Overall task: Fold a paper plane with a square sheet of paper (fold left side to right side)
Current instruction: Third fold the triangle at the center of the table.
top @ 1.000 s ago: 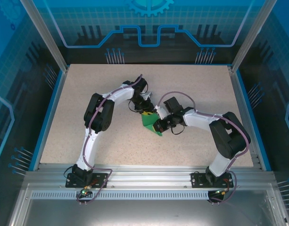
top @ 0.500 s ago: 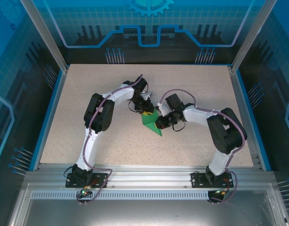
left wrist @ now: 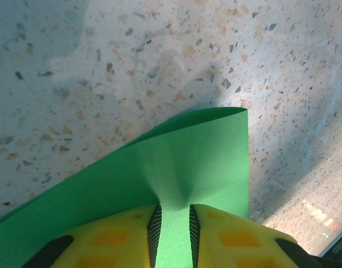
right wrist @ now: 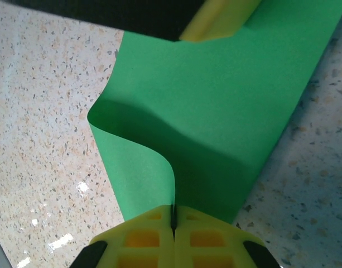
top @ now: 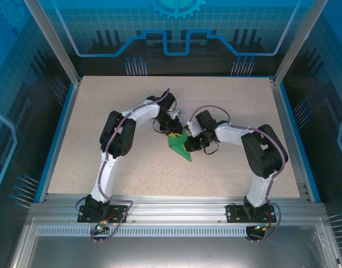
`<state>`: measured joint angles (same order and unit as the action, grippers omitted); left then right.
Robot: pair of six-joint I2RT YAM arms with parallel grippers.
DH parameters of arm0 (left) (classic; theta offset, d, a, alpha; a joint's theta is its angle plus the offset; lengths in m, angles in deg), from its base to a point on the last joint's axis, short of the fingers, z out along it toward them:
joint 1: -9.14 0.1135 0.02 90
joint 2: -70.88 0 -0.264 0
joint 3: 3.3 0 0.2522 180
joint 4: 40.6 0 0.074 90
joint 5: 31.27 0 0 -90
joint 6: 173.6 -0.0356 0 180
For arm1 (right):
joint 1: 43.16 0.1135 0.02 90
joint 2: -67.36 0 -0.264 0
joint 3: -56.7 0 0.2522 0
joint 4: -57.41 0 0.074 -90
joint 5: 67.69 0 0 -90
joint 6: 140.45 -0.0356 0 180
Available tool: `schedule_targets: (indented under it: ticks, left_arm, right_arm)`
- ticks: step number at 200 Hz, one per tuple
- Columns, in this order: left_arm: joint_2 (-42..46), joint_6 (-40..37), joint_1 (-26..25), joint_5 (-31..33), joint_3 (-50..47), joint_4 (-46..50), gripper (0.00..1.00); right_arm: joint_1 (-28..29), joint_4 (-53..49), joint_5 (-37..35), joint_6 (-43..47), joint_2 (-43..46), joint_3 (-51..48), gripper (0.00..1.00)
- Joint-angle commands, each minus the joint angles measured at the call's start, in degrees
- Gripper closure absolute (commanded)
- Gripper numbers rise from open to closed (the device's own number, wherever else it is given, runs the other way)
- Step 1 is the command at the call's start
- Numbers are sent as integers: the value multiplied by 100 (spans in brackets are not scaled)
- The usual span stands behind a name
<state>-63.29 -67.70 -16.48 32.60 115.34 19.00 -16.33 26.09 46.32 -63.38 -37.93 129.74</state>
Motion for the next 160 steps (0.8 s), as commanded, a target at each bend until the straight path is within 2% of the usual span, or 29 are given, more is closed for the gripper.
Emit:
schedule_targets:
  ticks: [1,160]
  left_arm:
    - [-197,-144,-135,231,-11,403,73]
    - [-189,-166,-153,285,-37,434,73]
  right_arm:
    - [-103,-146,-74,-83,-90,131,98]
    - [-152,-30,-178,-183,-35,-136,98]
